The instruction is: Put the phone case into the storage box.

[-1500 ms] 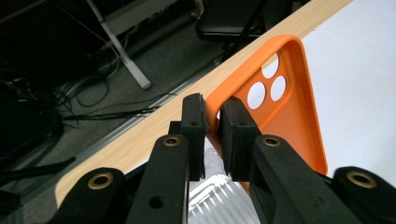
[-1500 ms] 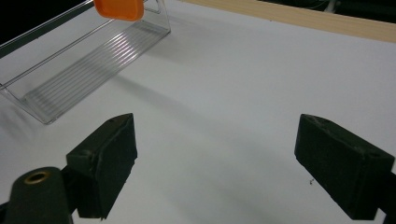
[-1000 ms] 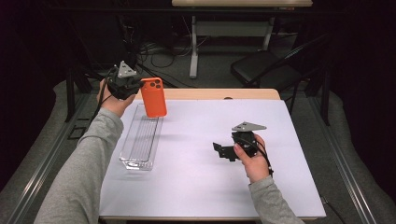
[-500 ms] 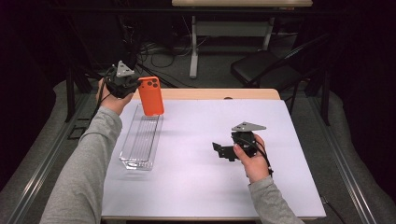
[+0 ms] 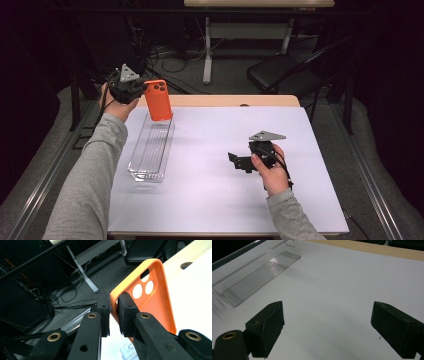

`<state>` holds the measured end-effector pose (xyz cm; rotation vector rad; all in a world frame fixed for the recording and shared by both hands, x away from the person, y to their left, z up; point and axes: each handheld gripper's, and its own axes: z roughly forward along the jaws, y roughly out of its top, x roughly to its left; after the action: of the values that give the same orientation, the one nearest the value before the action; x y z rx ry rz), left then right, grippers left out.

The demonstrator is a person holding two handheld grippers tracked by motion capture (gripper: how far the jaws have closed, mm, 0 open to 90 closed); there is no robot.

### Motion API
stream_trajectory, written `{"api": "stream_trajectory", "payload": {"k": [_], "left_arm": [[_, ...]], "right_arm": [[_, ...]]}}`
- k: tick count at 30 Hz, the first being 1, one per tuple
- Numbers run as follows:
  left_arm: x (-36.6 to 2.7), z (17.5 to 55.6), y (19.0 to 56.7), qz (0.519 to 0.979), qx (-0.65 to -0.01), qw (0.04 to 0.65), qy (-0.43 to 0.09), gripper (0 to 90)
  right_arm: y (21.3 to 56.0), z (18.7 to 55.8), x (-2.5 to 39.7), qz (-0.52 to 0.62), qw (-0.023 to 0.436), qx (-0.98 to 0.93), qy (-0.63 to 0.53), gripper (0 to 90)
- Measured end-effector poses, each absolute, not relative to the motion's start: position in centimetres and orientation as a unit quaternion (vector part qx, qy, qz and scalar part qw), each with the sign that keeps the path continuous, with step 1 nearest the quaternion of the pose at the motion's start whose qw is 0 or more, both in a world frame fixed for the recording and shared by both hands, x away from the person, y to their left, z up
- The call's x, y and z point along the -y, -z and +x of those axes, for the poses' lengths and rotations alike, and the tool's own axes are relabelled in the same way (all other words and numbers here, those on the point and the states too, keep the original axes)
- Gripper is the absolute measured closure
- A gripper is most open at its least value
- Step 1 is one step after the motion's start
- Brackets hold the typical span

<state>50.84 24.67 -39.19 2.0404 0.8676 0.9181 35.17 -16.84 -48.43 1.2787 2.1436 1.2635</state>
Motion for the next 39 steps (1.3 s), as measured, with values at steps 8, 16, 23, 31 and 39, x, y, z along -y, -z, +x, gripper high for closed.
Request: {"api": "stream_trajectory", "payload": {"k": [8, 16, 23, 31, 39], "left_arm": [[-25.6, 51.2, 39.7, 0.793, -0.336, 0.349, -0.370, 81.3], [-25.0, 51.7, 40.6, 0.802, -0.312, 0.336, -0.384, 81.4], [-24.4, 52.0, 41.6, 0.806, -0.301, 0.336, -0.383, 81.4], [-24.5, 52.2, 42.8, 0.809, -0.297, 0.332, -0.383, 81.4], [-24.2, 52.3, 43.6, 0.812, -0.290, 0.328, -0.386, 81.4]], "right_arm": [[48.5, 35.1, 16.9, 0.451, 0.170, -0.756, -0.443, 11.2], [48.6, 35.2, 17.1, 0.454, 0.172, -0.753, -0.444, 11.2], [48.6, 35.1, 17.3, 0.456, 0.172, -0.753, -0.442, 11.2], [48.6, 35.1, 17.3, 0.457, 0.174, -0.753, -0.441, 11.2], [48.7, 35.1, 17.3, 0.457, 0.173, -0.754, -0.440, 11.2]]}}
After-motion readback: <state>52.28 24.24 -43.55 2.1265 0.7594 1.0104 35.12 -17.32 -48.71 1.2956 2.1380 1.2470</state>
